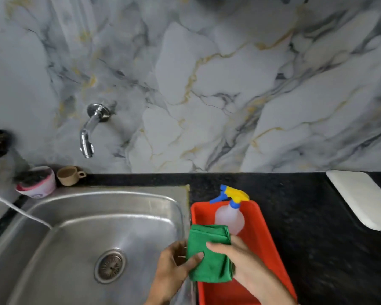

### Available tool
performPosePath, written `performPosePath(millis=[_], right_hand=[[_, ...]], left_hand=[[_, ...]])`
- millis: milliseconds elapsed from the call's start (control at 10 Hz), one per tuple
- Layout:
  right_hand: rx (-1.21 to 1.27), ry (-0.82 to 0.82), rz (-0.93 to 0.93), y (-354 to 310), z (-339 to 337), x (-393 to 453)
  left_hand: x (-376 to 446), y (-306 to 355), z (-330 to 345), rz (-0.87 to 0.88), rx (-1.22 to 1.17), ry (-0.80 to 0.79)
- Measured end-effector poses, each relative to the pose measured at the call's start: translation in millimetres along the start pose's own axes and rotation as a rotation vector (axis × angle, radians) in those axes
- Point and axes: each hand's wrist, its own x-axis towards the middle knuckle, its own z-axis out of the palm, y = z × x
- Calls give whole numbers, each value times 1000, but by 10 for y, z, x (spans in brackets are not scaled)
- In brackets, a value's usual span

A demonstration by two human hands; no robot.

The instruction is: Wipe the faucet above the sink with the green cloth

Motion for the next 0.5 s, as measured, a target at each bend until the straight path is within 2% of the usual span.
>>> performPosePath(millis=[100, 200, 300, 400, 500], right_hand=[[-145, -82, 9, 124, -593, 77], [-427, -118, -19, 241, -975, 222], [-835, -83, -53, 297, -1109, 304], [-1104, -49, -79, 372, -1150, 312], [-1149, -45, -106, 374, -1204, 332]], left_hand=[[1, -201, 461, 20, 157, 104], [-15, -366, 851, 97, 425, 187], [-34, -512, 1141, 73, 580, 225], [-82, -615, 1311, 4, 712, 223], [-150, -554, 1394, -20, 853, 283]])
